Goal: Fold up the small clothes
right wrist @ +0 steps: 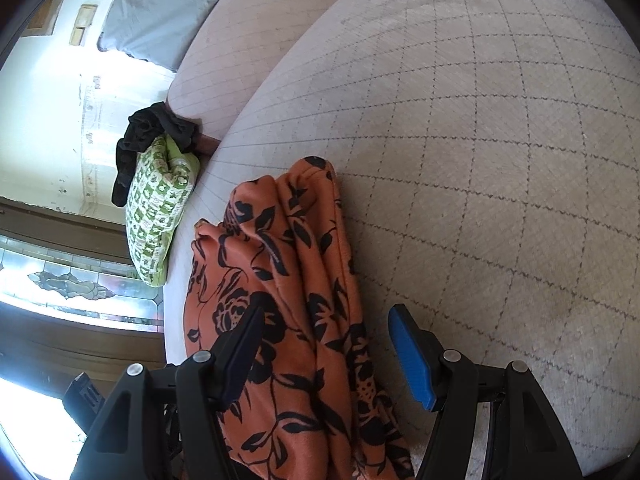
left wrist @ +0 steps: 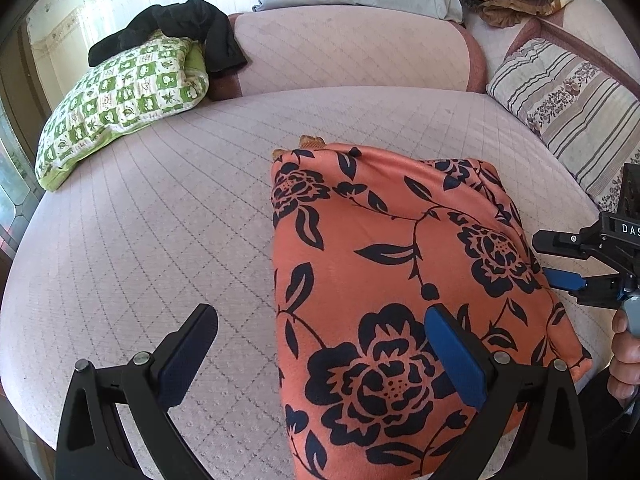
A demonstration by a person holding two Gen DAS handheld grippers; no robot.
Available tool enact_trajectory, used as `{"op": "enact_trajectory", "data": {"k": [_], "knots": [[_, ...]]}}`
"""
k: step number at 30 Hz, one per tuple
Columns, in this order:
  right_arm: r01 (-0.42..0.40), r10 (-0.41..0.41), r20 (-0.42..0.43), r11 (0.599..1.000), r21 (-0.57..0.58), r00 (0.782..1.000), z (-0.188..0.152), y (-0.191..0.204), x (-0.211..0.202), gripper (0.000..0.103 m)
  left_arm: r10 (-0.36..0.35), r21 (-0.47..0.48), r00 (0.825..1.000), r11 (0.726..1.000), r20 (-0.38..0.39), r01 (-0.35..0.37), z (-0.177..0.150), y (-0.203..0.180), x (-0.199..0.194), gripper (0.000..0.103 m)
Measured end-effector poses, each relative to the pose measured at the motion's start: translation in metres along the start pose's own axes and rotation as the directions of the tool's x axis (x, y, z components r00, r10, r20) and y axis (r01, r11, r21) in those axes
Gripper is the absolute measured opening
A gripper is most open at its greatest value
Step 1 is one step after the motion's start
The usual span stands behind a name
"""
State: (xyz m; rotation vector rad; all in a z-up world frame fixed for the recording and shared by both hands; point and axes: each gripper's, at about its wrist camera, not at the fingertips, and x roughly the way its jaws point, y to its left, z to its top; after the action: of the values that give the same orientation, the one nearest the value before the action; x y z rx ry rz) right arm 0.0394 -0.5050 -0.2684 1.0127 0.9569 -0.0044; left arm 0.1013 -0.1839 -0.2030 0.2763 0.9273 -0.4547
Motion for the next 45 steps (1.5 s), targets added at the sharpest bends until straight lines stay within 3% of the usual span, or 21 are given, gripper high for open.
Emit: {"op": "enact_trajectory", "data": {"k": [5, 7, 13, 18, 23, 27, 31, 39, 45], "knots": [[0.02, -0.019, -0.026, 1.0, 0.012, 0.999, 0.003, -0.006, 0.009, 0.069, -0.022, -0.005, 0.999, 1.0, -0.031, 0.022, -0.001, 0.0, 0.011, 0.103], [0.01, -0.009, -0.026, 1.0, 0.01, 1.0, 0.004, -0.008, 0.011, 0.069, -0.065, -0.027, 0.995, 0.998, -0.079, 0.063, -0.004, 0.003, 0.021, 0.103], [-0.034, 0.035, -0.032, 0.999, 0.033, 0.999, 0.003, -0.013, 0.012, 0.07, -0.215, -0.196, 0.965, 0.963, -0.148, 0.184, -0.014, 0.027, 0.037, 0.103], [-0.06, 0.061, -0.057, 0.998, 0.025, 0.996, -0.002, -0.011, 0.016, 0.07, -0.239, -0.218, 0.958, 0.955, -0.161, 0.202, -0.019, 0.026, 0.036, 0.103], [-0.075, 0.074, -0.084, 0.997, -0.014, 0.994, -0.01, -0.002, 0.023, 0.073, -0.335, -0.272, 0.924, 0.921, -0.186, 0.279, -0.03, 0.018, 0.041, 0.103], [-0.11, 0.108, -0.12, 0.994, -0.015, 0.987, -0.014, 0.002, 0.029, 0.073, -0.306, -0.242, 0.937, 0.934, -0.168, 0.262, -0.032, 0.012, 0.036, 0.103], [-0.094, 0.083, -0.135, 0.992, -0.079, 0.987, -0.021, 0.013, 0.033, 0.074, -0.245, -0.169, 0.958, 0.961, -0.146, 0.22, -0.026, -0.002, 0.029, 0.101], [-0.089, 0.079, -0.115, 0.992, -0.091, 0.99, -0.028, 0.017, 0.033, 0.074, -0.217, -0.146, 0.967, 0.969, -0.134, 0.197, -0.025, -0.005, 0.025, 0.1], [-0.065, 0.053, -0.095, 0.99, -0.127, 0.994, -0.033, 0.026, 0.036, 0.065, -0.207, -0.137, 0.97, 0.972, -0.129, 0.189, -0.023, -0.009, 0.025, 0.1]]}}
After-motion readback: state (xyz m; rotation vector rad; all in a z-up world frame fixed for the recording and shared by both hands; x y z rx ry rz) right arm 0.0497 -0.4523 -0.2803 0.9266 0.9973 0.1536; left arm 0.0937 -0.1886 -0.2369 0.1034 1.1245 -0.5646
